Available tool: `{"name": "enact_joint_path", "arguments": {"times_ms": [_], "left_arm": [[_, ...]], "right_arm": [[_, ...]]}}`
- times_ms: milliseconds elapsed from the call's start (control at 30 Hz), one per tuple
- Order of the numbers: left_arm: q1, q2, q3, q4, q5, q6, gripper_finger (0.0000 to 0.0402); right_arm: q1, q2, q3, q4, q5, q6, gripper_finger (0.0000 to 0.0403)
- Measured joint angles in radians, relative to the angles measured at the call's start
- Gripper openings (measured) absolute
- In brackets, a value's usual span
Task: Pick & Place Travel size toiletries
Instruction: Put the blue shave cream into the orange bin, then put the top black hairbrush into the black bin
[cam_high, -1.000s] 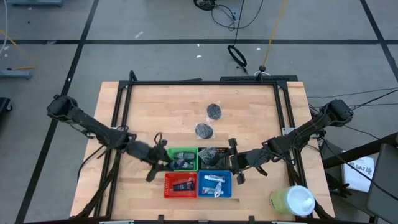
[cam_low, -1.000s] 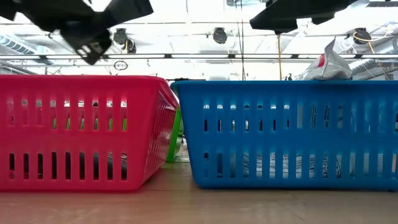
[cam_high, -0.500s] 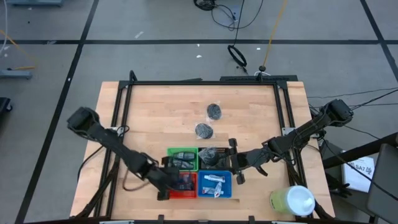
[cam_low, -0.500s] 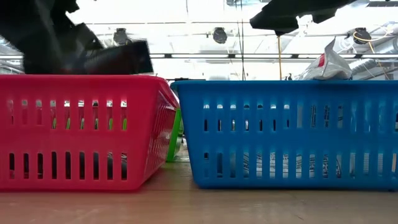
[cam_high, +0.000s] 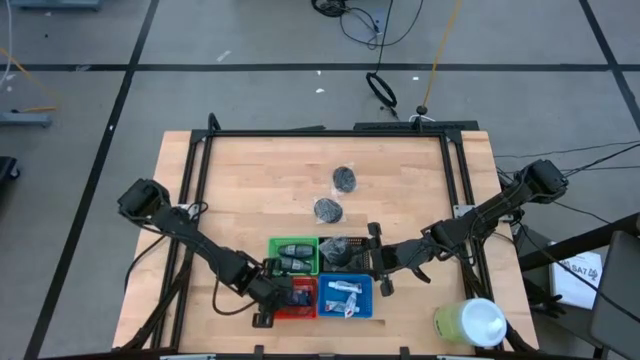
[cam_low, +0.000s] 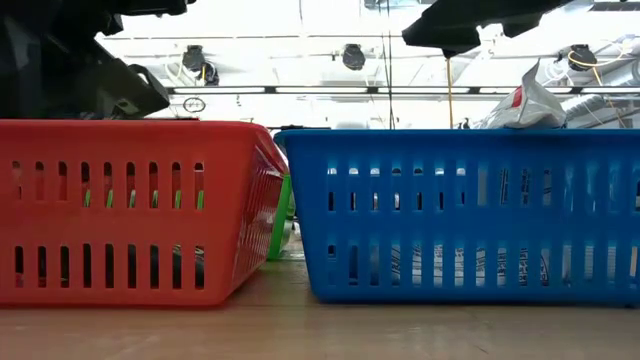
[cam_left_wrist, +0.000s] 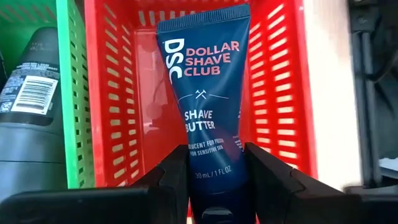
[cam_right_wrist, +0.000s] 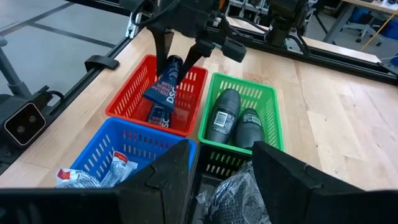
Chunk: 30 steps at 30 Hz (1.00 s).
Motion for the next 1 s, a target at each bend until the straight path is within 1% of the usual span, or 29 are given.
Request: {"name": "enact_joint_path", "arguments": {"times_ms": [67,167,267,333,467,600,667,800,933,1000], "left_arm": [[0.011,-0.002,0.0,0.01,0.025,-0.005,0.0124],[0.02,-0.002,0.0,-0.002,0.035,-0.021,0.0128],[0.032,-0.002,0.0,0.001,0.034,-0.024,0.0146],[0.04,-0.002,0.0,0.013,0.046,-0.024,0.0167],[0.048,-0.002,0.0,0.028,0.113,-0.019,0.0222],[0.05,-0.009,0.0,0.018,0.118,0.024,0.0271],[0.051,-0.035,-0.001,0.007,0.084,0.053,0.0288],[0.033,-0.134,-0.001,-0.018,-0.053,0.137,0.0309],[-0.001,-0.252,-0.001,-0.017,-0.182,0.291,0.0317],[-0.012,-0.302,-0.003,0.005,-0.23,0.372,0.0319]], "right_arm": [[0.0,0.0,0.0,0.0,0.0,0.0,0.0167],[0.0,0.0,-0.014,0.011,0.0,0.0,0.0167],[0.0,0.0,-0.042,0.045,0.0,-0.001,0.0166],[0.0,0.0,-0.067,0.087,0.0,-0.001,0.0167],[0.0,0.0,-0.1,0.16,0.0,-0.001,0.0166],[0.0,0.0,-0.102,0.183,0.0,-0.001,0.0166],[0.0,0.0,-0.102,0.196,0.0,-0.001,0.0166],[-0.001,0.0,-0.102,0.211,0.0,-0.004,0.0166],[-0.001,0.0,-0.102,0.217,0.006,-0.021,0.0167],[-0.001,0.0,-0.102,0.217,0.007,-0.032,0.0167]]}}
